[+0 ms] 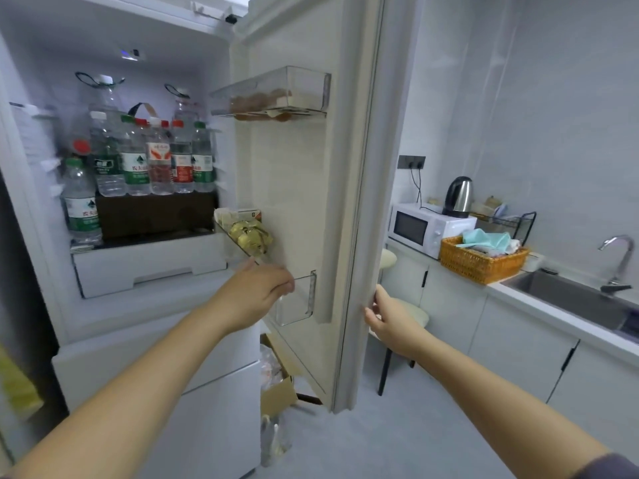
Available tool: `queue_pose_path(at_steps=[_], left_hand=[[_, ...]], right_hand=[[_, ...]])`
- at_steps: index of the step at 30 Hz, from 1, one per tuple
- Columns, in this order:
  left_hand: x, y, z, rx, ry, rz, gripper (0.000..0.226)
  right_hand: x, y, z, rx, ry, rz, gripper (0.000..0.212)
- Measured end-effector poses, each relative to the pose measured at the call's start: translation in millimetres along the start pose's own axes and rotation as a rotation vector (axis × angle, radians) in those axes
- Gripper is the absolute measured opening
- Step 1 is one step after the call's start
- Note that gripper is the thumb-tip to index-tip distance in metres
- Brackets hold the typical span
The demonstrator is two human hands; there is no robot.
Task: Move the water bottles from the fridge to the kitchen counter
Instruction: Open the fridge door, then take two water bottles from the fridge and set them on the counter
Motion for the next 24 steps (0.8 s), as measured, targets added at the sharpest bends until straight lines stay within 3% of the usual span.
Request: queue_pose_path(at_steps=[3,12,24], left_hand=[[-13.4,10.6,10.2,-0.002,0.001,-0.004,0.021],[-36.1,44.1,41.7,-0.005,-0.064,0.101,0.067],[-54.0,101.8,95.3,-0.126,-0.061,0.291,0.044]], right_hand=[[-14.4,9.0,-8.4,-0.036,-0.016,0.002,0.013],[-59.2,37.6,-25.5,-0.127,0.034,0.133,0.016],[-117.4,90.1,-48.4,-0.254,0.095,0.25,0.016]])
Point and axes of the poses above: each hand's wrist, its own y-axis towards the middle knuckle, its own z-axis out of the palm, x = y × z, the point moved 6 cm from there along y, towards the middle knuckle, and after that the axes turned 13 degrees about -x, right-handed, at the moved point
